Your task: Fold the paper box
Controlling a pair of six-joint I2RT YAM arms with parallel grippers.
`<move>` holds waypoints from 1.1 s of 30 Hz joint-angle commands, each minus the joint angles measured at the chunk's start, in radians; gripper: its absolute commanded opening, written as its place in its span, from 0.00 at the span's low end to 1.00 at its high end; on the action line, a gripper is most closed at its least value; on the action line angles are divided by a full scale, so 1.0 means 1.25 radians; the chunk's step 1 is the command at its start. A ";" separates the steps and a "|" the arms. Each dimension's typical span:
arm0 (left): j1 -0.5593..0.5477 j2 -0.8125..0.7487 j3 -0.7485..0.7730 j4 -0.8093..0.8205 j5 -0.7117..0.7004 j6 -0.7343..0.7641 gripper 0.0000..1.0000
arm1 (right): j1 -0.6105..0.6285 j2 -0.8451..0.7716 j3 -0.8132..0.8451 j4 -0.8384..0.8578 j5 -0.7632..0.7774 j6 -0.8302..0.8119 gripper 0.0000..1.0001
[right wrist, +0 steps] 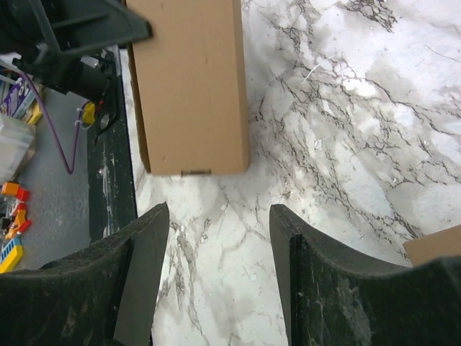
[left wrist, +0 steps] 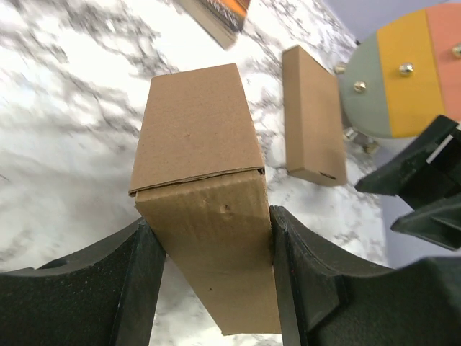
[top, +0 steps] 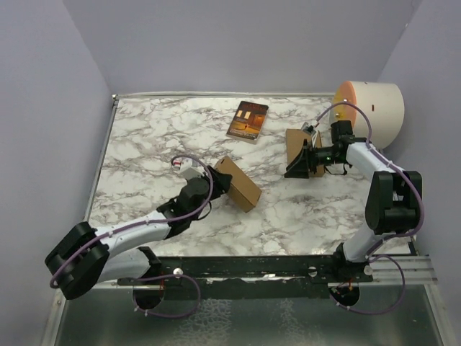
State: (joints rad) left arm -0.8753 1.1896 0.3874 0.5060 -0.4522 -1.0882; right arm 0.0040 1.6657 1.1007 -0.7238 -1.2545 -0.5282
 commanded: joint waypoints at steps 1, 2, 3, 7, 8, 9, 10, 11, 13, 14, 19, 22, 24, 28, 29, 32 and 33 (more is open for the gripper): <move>0.063 -0.080 0.124 -0.355 0.034 0.208 0.36 | -0.012 -0.020 -0.007 0.021 -0.029 0.003 0.58; 0.076 -0.083 0.169 -0.407 0.036 0.247 0.36 | -0.012 -0.021 -0.007 0.021 -0.029 0.003 0.58; 0.088 -0.081 0.206 -0.461 0.037 0.281 0.36 | -0.013 -0.022 -0.007 0.021 -0.028 0.003 0.58; 0.124 -0.045 0.363 -0.676 0.016 0.434 0.35 | -0.015 -0.027 -0.009 0.022 -0.028 0.003 0.58; 0.128 -0.024 0.407 -0.726 -0.006 0.468 0.34 | -0.017 -0.027 -0.010 0.022 -0.028 0.003 0.58; 0.131 -0.005 0.447 -0.769 -0.029 0.504 0.34 | -0.017 -0.028 -0.010 0.022 -0.028 0.004 0.58; 0.133 0.015 0.493 -0.819 -0.058 0.533 0.34 | -0.018 -0.028 -0.011 0.023 -0.028 0.004 0.58; 0.135 0.038 0.536 -0.862 -0.084 0.566 0.34 | -0.018 -0.028 -0.011 0.023 -0.028 0.004 0.58; 0.139 0.091 0.620 -0.946 -0.144 0.621 0.35 | -0.019 -0.029 -0.011 0.024 -0.028 0.005 0.58; 0.140 0.120 0.653 -0.980 -0.171 0.647 0.35 | -0.019 -0.030 -0.011 0.023 -0.028 0.005 0.58; 0.164 0.271 0.768 -1.128 -0.301 0.738 0.36 | -0.022 -0.035 -0.012 0.022 -0.030 0.005 0.58; 0.185 0.349 0.805 -1.185 -0.374 0.759 0.35 | -0.026 -0.038 -0.012 0.021 -0.032 0.003 0.58; 0.207 0.379 0.803 -1.188 -0.403 0.778 0.35 | -0.028 -0.040 -0.012 0.021 -0.034 0.002 0.58; 0.257 0.401 0.778 -1.133 -0.423 0.816 0.35 | -0.029 -0.040 -0.012 0.017 -0.037 -0.001 0.58; 0.269 0.411 0.766 -1.115 -0.415 0.830 0.36 | -0.029 -0.039 -0.012 0.016 -0.038 -0.003 0.58; 0.297 0.444 0.711 -1.058 -0.380 0.851 0.38 | -0.030 -0.036 -0.010 0.010 -0.039 -0.009 0.58; 0.304 0.459 0.696 -1.039 -0.383 0.849 0.39 | -0.030 -0.035 -0.009 0.008 -0.040 -0.011 0.58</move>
State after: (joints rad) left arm -0.5304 1.7153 1.3167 -0.8639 -0.8932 -0.0891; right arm -0.0277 1.6451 1.0943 -0.7139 -1.2598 -0.5285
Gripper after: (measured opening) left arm 0.557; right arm 0.580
